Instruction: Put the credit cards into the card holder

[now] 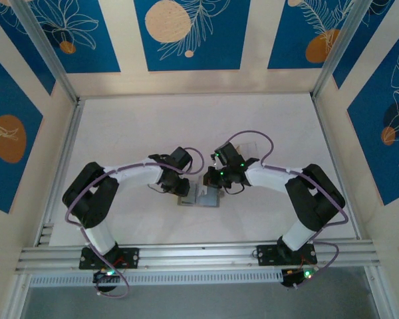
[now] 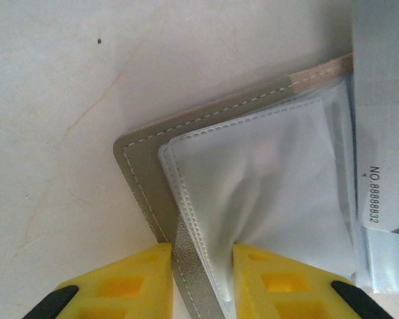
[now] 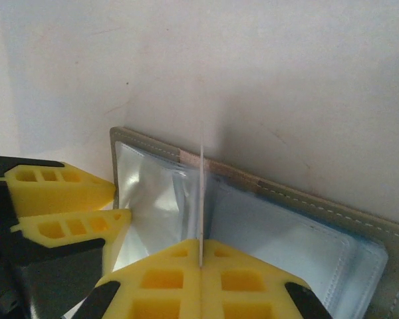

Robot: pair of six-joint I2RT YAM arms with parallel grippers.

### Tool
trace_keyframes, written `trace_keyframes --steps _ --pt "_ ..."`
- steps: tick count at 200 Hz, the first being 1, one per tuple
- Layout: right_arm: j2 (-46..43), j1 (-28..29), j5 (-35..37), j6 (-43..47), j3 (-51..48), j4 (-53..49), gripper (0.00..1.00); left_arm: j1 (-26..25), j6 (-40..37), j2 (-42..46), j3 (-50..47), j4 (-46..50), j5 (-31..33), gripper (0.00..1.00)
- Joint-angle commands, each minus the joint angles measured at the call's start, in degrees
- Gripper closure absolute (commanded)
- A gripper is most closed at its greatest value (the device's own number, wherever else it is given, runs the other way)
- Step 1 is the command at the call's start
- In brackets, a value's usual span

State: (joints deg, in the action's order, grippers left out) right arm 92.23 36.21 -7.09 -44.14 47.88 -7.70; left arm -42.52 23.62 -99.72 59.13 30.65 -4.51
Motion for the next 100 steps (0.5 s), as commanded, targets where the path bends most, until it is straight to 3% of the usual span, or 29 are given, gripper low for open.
trace_keyframes --steps 1,43,100 --pt "-3.19 -0.86 -0.02 -1.68 -2.23 2.80 1.00 -1.15 0.64 -2.80 -2.93 0.55 1.26 0.74" --pt "-6.17 -2.45 -0.98 -4.57 -7.15 8.99 1.00 -1.35 1.08 -3.03 -3.41 -0.06 0.87 0.75" --pt "-3.69 -2.02 -3.67 -8.34 -9.13 17.94 1.00 -1.74 1.52 -3.38 -3.76 -0.68 0.47 0.75"
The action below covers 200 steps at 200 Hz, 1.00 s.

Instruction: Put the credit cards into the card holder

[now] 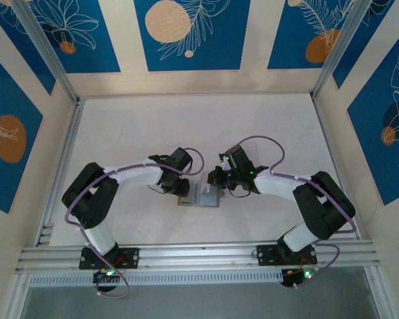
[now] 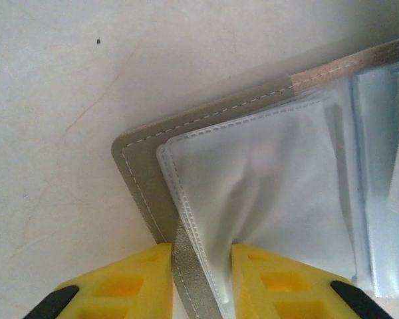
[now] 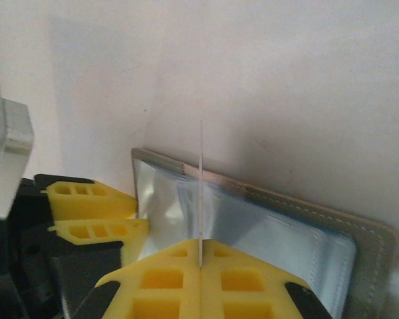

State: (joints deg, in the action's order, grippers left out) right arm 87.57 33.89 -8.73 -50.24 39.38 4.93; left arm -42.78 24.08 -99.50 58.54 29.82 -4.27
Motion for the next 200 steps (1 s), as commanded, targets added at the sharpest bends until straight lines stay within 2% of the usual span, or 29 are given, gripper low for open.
trace_keyframes --steps 1,81,150,200 --pt "0.99 0.34 -2.10 -2.24 -0.62 5.37 1.00 -1.50 1.02 -3.59 -3.22 0.15 0.23 0.75" --pt "3.48 1.62 -1.92 -2.36 -0.71 6.53 1.00 -1.52 1.21 -3.68 -3.61 -0.29 -0.03 0.75" --pt "0.26 1.71 -0.26 -1.73 -3.03 4.22 1.00 -1.54 1.54 -4.07 -3.70 -0.60 -0.37 0.75" --pt "2.10 2.83 -0.23 -4.87 -5.00 9.48 1.00 -1.51 1.56 -4.12 -3.61 -0.47 -0.56 0.75"
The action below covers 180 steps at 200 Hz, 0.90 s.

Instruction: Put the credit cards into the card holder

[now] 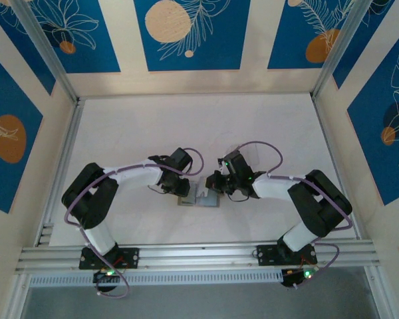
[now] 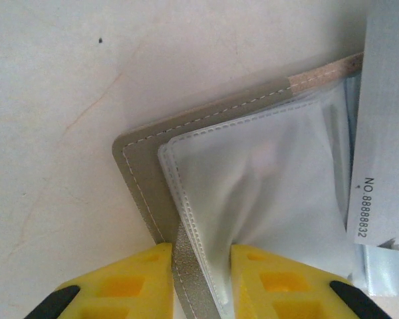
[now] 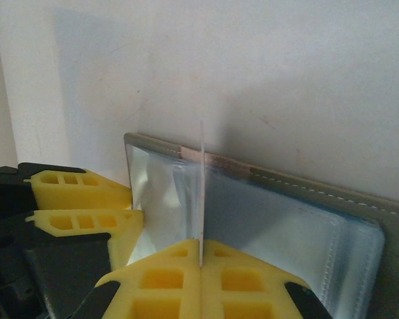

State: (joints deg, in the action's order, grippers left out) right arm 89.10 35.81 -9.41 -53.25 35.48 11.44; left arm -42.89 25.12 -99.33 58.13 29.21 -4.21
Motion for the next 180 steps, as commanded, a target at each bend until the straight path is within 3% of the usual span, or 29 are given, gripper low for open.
trace_keyframes --steps 1,81,180 --pt "0.61 0.91 0.40 -1.94 -1.16 3.10 1.00 -1.40 0.53 -4.30 -3.20 0.14 -0.63 0.75" --pt "1.30 1.18 0.72 -4.43 -2.49 7.34 1.00 -1.43 0.75 -4.12 -3.55 -0.12 -0.78 0.75" --pt "1.11 5.05 8.35 -8.26 -8.75 10.82 1.00 -1.47 1.55 -4.37 -4.25 -1.00 -1.59 0.75"
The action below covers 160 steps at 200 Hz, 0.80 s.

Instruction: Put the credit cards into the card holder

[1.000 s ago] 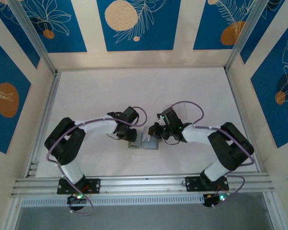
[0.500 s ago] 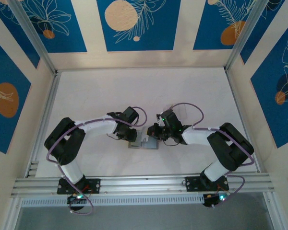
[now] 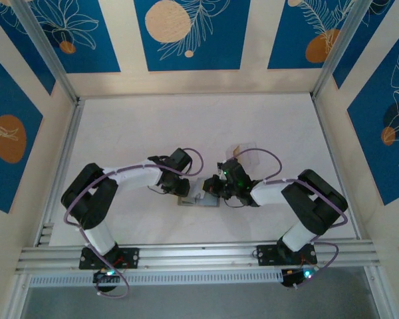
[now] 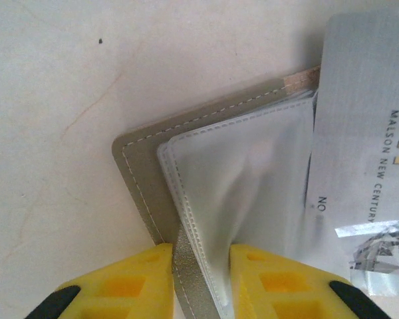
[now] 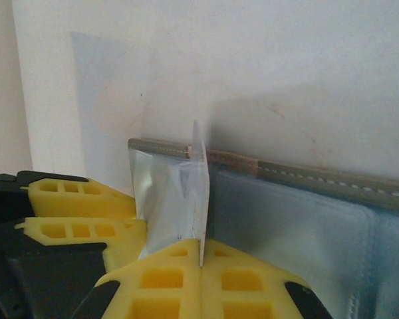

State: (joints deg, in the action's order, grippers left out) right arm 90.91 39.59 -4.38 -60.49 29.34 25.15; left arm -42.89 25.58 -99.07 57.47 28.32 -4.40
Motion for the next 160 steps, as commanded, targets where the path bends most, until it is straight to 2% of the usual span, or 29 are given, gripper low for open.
trace_keyframes --steps 1,64,160 --pt "-0.76 1.32 3.33 -1.07 -2.70 -2.98 1.00 -1.44 1.11 -4.64 -3.64 -0.10 -1.40 0.75" --pt "-3.30 3.02 3.15 -2.00 -5.53 -8.09 1.00 -1.40 2.05 -5.24 -3.62 -0.70 -1.55 0.73" --pt "6.32 3.47 -2.26 -1.04 -1.50 -3.72 1.00 -1.44 1.86 -5.52 -3.51 -0.73 -1.75 0.70"
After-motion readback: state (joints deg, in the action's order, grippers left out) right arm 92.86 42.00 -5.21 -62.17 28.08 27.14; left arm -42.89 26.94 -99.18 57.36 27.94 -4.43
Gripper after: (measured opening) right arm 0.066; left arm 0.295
